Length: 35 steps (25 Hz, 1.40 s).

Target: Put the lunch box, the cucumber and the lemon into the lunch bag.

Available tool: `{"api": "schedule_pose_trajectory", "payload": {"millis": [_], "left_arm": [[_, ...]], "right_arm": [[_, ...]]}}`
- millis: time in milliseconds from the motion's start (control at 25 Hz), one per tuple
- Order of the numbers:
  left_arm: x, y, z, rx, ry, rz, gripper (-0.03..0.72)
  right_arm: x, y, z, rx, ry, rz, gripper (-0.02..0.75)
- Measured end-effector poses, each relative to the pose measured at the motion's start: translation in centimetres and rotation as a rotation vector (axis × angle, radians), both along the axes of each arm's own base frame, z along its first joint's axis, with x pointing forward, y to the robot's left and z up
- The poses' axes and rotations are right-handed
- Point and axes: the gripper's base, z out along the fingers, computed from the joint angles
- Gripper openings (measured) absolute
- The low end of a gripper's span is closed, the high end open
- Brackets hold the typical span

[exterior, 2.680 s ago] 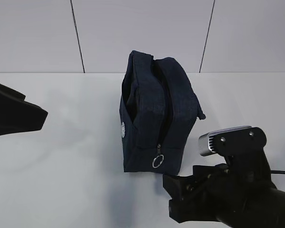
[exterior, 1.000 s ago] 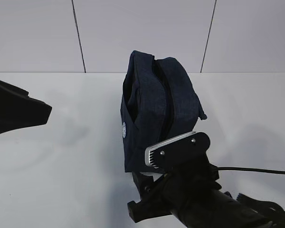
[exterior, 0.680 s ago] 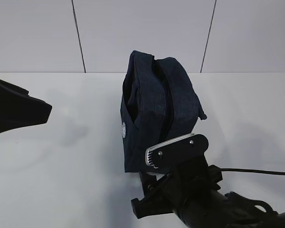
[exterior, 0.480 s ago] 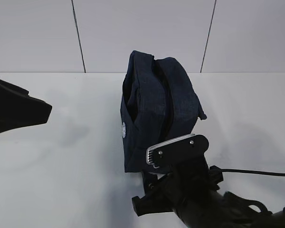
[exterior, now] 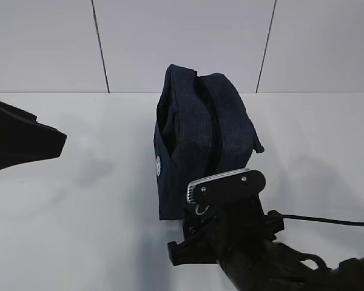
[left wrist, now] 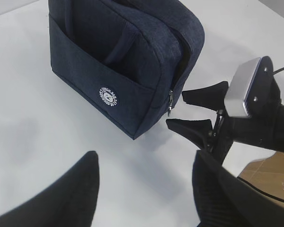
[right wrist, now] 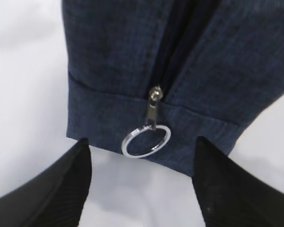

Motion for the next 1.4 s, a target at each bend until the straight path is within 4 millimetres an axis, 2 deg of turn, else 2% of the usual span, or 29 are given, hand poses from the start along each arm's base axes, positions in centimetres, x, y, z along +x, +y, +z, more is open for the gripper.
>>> {"api": "schedule_pose_trajectory", "payload": {"millis": [400,880,1160,1400], "left_arm": [[-0.01,0.0,-0.01,0.001,0.001,-0.001,0.438],[-0.02,0.0,-0.02,0.002,0.003,-0.001,0.438],[-0.02,0.0,-0.02,0.002,0.003,-0.001,0.438],[-0.02,0.0,-0.02,0.002,0.003,-0.001,0.438]], "right_arm": [[0.64,0.59,-1.04,-0.009,0.006,-0.045,0.526],[0.93,0.5,-1.12,-0.002,-0.006,-0.097,0.524],[0.95,0.47,-1.1,-0.002,-0.009,-0.1,0.436],[0.96,0.45,-1.11,-0.002,-0.01,-0.103,0.43]]}}
